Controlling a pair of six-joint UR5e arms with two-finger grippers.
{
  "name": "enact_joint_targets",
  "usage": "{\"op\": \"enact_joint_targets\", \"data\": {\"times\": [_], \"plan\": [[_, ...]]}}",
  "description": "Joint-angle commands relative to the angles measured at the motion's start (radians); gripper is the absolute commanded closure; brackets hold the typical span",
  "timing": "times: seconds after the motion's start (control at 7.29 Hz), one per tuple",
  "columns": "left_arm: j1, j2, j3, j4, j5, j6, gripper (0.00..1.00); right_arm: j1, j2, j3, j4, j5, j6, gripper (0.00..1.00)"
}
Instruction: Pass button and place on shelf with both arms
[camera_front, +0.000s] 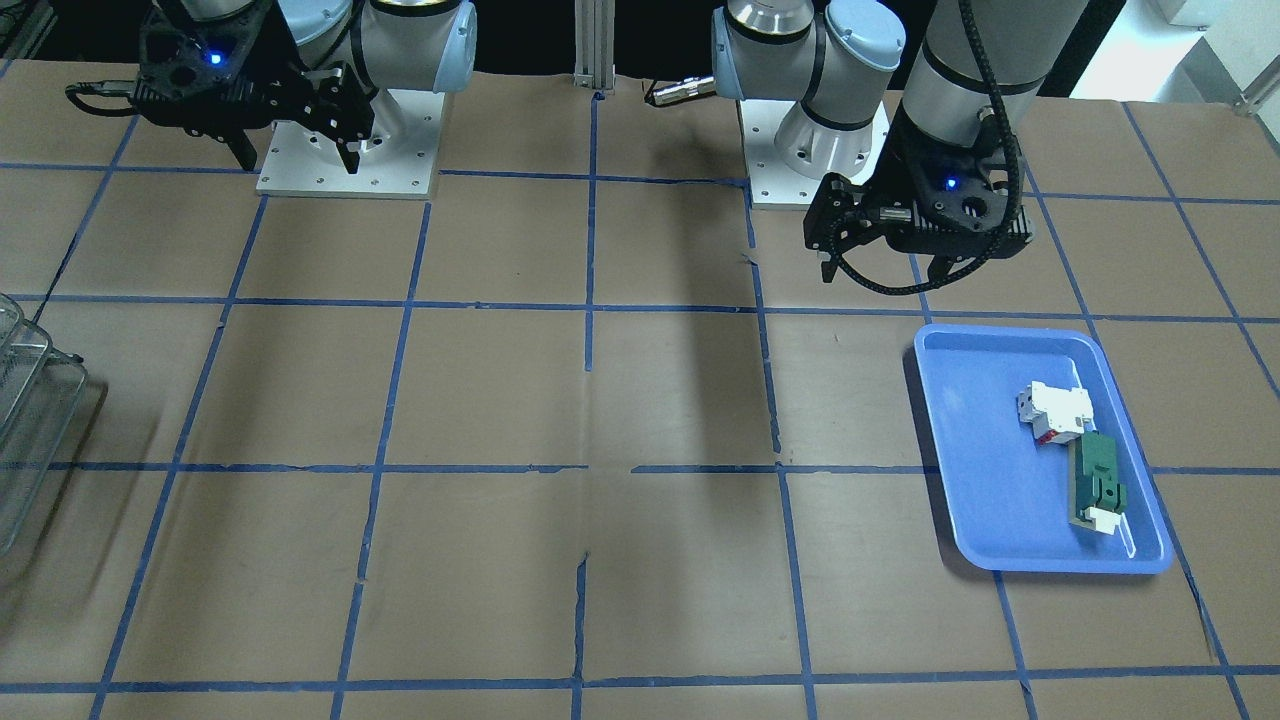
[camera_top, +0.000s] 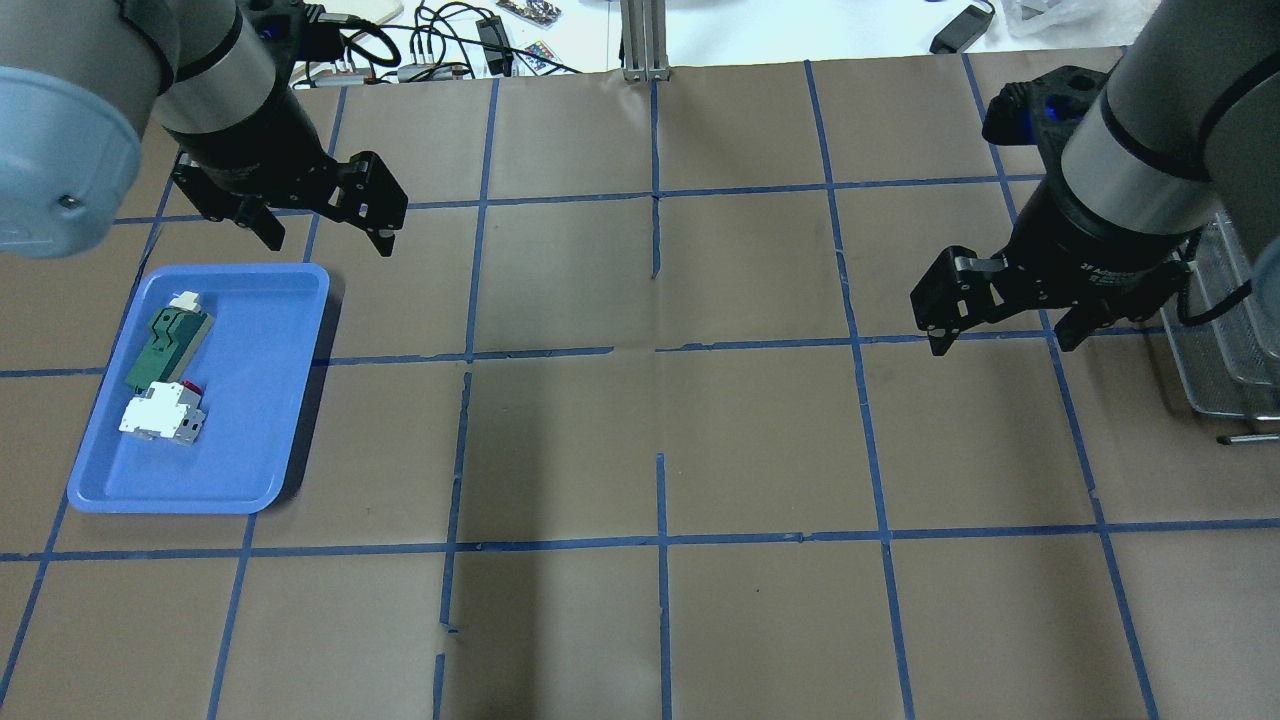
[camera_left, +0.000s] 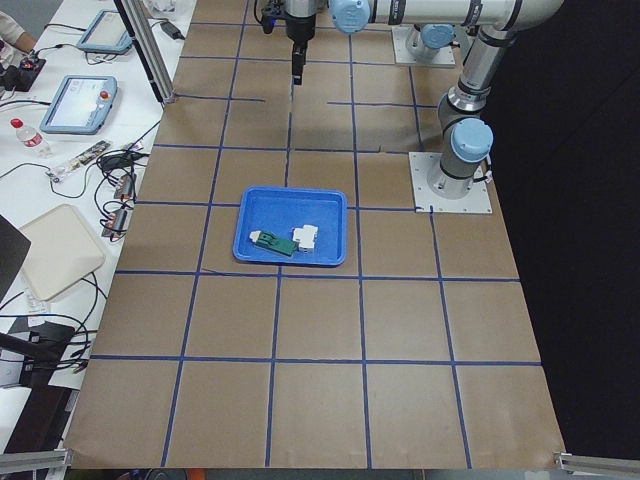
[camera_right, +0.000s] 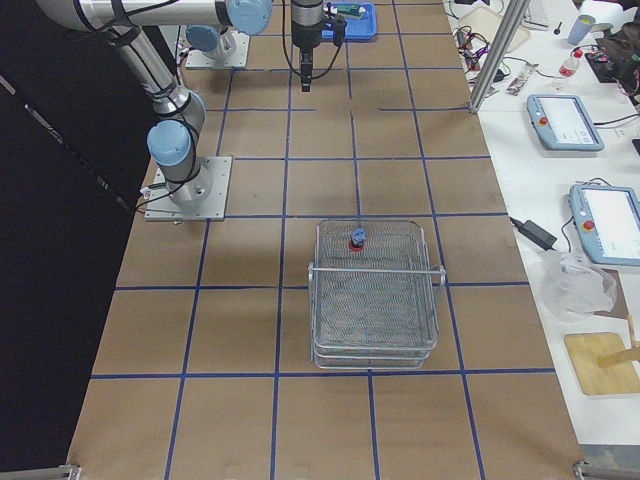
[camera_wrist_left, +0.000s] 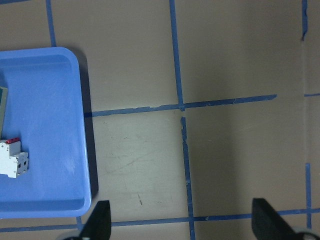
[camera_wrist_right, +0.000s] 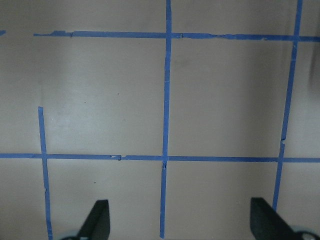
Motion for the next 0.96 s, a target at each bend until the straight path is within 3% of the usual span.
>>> {"op": "enact_joint_targets", "data": {"times": [0.0,0.27,0.82], "plan": [[0.0,0.0,0.0,0.0,-0.001,0.002,0.0,-0.003,-0.006,0.001,0.004,0.015,0.019,0.0],[0.0,0.0,0.0,0.0,-0.001,0.002,0.0,0.008,-0.003,0.004,0.004,0.074,0.124,0.0],[0.0,0.0,-0.002,0.0,-0.001,0.002,0.0,0.023,-0.003,0.004,0.001,0.022,0.095,0.0]]}}
